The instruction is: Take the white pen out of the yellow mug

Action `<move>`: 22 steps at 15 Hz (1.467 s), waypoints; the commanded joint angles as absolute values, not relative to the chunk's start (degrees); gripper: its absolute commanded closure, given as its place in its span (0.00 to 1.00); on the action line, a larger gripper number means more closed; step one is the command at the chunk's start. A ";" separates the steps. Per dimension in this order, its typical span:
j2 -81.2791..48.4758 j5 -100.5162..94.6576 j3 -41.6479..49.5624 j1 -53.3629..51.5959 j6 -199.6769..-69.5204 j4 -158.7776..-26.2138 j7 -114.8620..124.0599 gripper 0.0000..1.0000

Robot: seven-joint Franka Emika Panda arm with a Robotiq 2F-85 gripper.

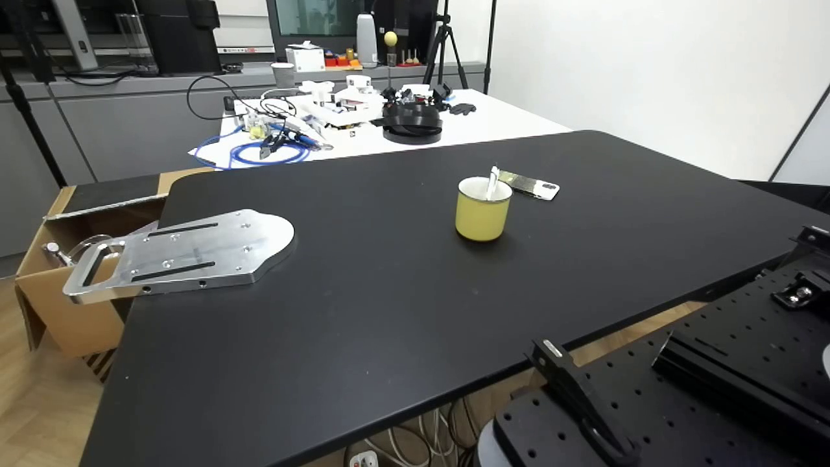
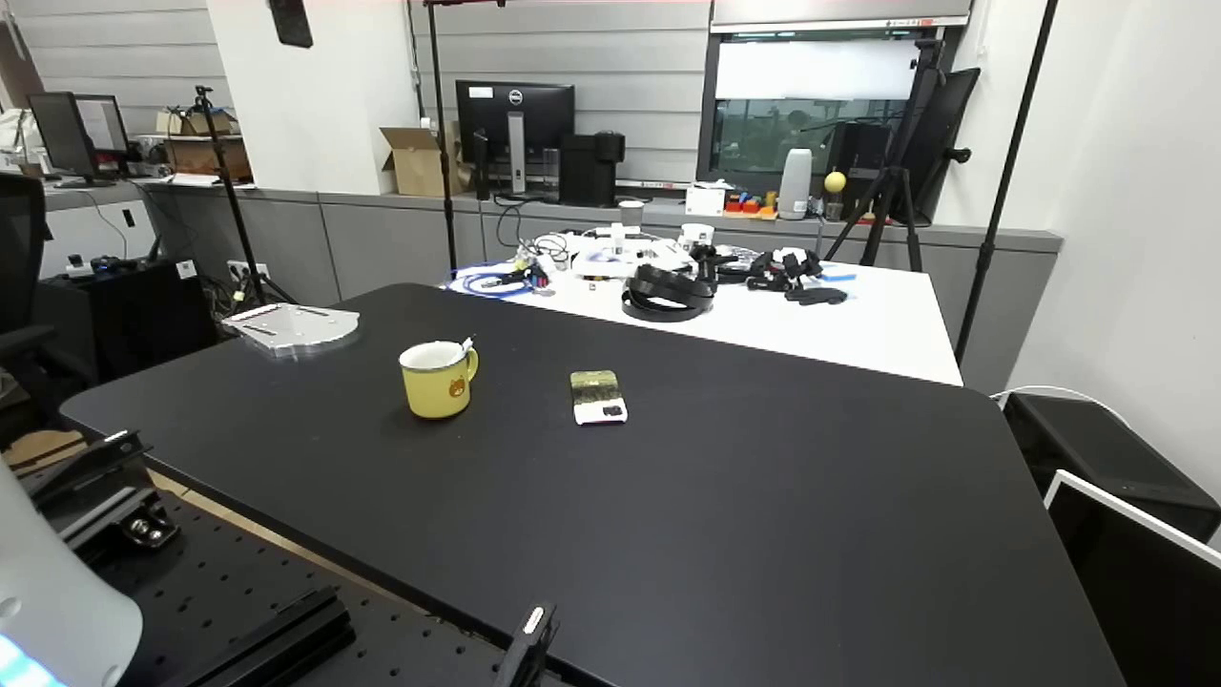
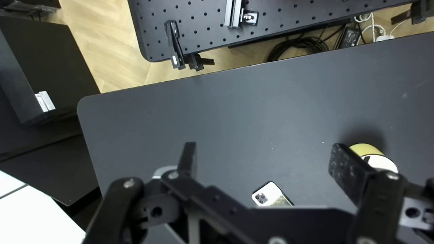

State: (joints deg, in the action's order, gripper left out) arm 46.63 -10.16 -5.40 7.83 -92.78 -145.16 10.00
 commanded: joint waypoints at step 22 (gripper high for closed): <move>6.99 -5.09 -3.07 12.03 -130.59 -146.12 55.06 0.00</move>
